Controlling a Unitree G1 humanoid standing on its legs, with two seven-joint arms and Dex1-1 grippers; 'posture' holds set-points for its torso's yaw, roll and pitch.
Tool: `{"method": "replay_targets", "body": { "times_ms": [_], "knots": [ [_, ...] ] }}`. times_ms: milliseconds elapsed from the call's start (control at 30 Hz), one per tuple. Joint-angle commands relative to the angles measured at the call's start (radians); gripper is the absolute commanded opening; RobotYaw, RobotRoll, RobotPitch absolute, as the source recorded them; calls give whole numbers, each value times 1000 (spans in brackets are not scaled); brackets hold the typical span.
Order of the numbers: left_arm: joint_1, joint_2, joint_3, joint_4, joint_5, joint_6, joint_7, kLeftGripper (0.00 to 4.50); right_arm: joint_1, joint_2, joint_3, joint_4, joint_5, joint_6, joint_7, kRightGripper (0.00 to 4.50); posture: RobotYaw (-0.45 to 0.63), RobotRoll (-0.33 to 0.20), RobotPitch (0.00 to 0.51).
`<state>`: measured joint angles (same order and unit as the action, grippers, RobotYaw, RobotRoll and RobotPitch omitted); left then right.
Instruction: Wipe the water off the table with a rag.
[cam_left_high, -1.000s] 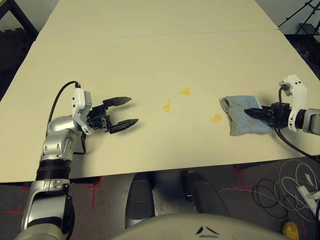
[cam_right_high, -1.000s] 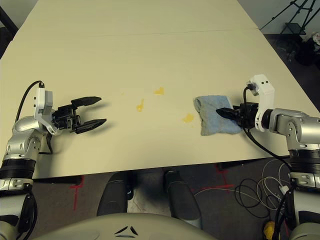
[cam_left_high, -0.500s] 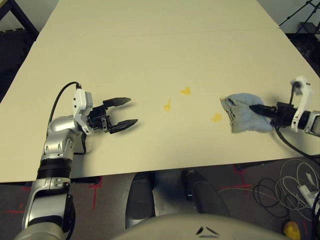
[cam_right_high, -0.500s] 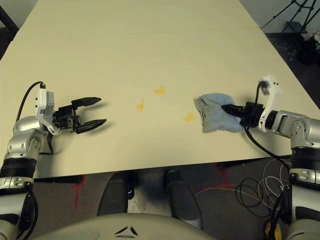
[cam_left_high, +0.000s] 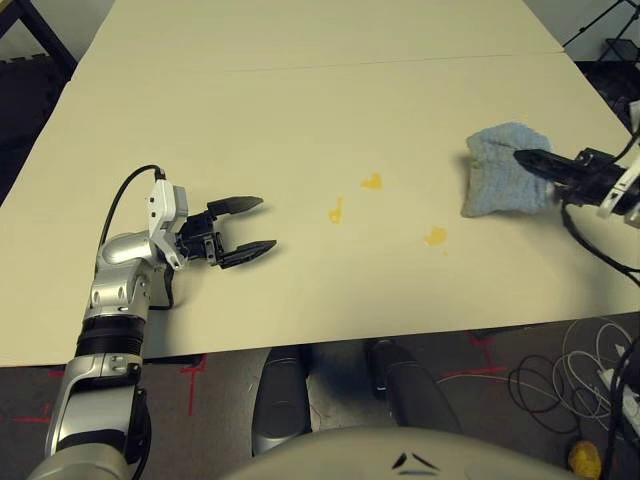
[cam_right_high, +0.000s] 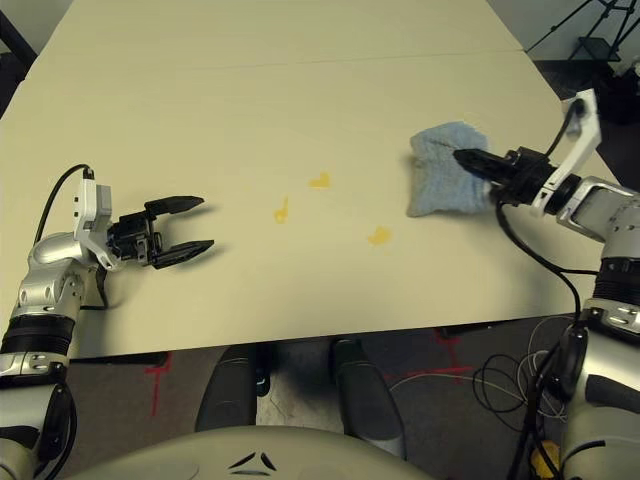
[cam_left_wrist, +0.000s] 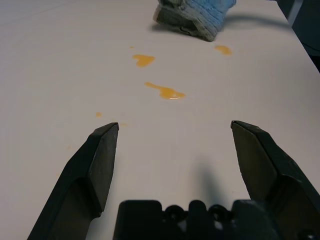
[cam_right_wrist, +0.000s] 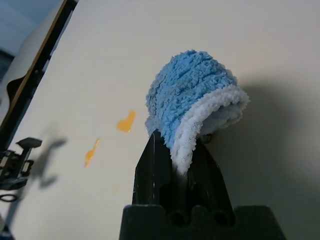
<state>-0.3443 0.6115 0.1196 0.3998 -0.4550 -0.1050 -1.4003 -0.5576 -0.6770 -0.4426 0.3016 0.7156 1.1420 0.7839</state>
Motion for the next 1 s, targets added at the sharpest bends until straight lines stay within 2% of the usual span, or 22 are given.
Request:
{"method": "replay_targets", "body": {
  "times_ms": [33, 367, 767, 867, 1000],
  "knots": [
    [12, 11, -5, 2, 15, -15, -11, 4500, 43, 25, 27, -57, 16, 39, -28, 7, 142, 0, 197],
    [14, 11, -7, 3, 16, -21, -11, 4500, 121, 115, 130, -156, 37, 140, -67, 7, 147, 0, 196],
    [8, 9, -11, 7, 19, -26, -10, 4500, 171, 380, 179, -343, 145, 336, -176, 7, 151, 0, 203],
    [10, 9, -10, 3, 19, -26, -8, 4500, 189, 381, 181, -353, 135, 329, -189, 7, 153, 0, 203],
    [13, 10, -8, 5, 19, -29, -8, 4500, 200, 294, 149, -316, 115, 284, -167, 7, 149, 0, 203]
  ]
}}
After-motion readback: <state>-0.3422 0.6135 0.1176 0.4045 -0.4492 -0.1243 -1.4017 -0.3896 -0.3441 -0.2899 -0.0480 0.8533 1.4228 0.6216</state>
